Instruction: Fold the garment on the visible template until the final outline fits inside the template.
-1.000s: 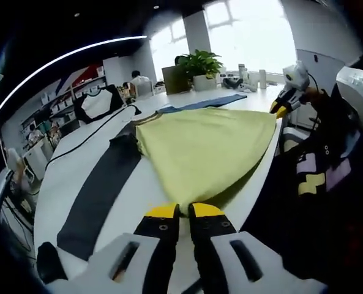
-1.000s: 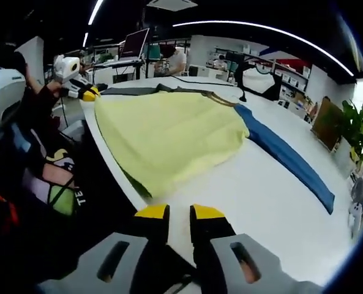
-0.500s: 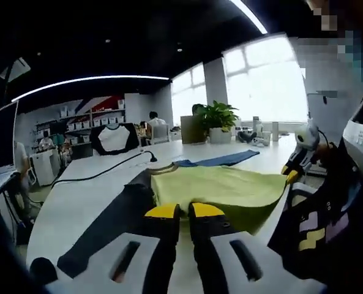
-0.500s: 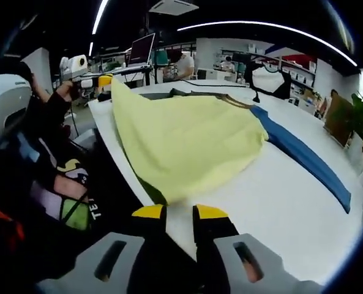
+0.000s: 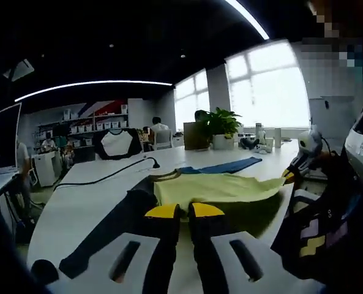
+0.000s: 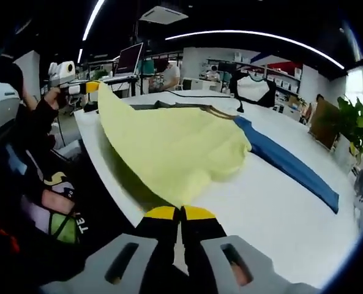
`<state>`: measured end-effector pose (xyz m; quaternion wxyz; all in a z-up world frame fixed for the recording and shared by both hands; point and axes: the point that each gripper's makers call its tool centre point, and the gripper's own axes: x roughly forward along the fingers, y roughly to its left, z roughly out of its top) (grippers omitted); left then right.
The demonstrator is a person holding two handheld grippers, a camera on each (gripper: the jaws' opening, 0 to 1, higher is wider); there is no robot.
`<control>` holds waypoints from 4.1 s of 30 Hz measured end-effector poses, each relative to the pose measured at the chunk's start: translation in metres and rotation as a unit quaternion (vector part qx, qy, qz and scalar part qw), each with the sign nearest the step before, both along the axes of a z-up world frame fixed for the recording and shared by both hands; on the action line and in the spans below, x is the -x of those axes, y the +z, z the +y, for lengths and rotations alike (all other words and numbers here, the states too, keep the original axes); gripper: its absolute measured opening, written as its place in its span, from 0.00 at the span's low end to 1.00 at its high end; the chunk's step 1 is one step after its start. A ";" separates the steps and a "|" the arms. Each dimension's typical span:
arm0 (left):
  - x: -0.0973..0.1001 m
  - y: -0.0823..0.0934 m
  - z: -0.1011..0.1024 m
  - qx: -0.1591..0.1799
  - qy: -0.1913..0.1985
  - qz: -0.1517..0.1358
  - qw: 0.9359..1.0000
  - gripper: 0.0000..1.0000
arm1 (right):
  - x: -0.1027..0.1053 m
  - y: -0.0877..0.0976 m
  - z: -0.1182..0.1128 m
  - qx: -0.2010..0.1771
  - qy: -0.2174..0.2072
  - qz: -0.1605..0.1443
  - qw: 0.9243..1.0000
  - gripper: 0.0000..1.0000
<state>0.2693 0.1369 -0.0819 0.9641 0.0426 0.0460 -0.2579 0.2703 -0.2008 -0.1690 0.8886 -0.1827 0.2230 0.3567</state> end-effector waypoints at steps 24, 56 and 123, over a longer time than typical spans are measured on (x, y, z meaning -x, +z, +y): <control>0.044 -0.078 -0.023 -0.156 -0.110 0.134 0.972 0.06 | -0.001 0.028 -0.030 0.260 0.131 -0.118 0.949 0.00; 0.061 -0.101 -0.030 -0.187 -0.153 0.191 0.951 0.08 | 0.014 -0.012 -0.051 0.207 0.120 0.047 0.970 0.00; -0.102 -0.086 0.113 -0.077 0.221 0.156 0.960 0.39 | -0.043 0.115 -0.138 -0.084 -0.186 -0.251 0.946 1.00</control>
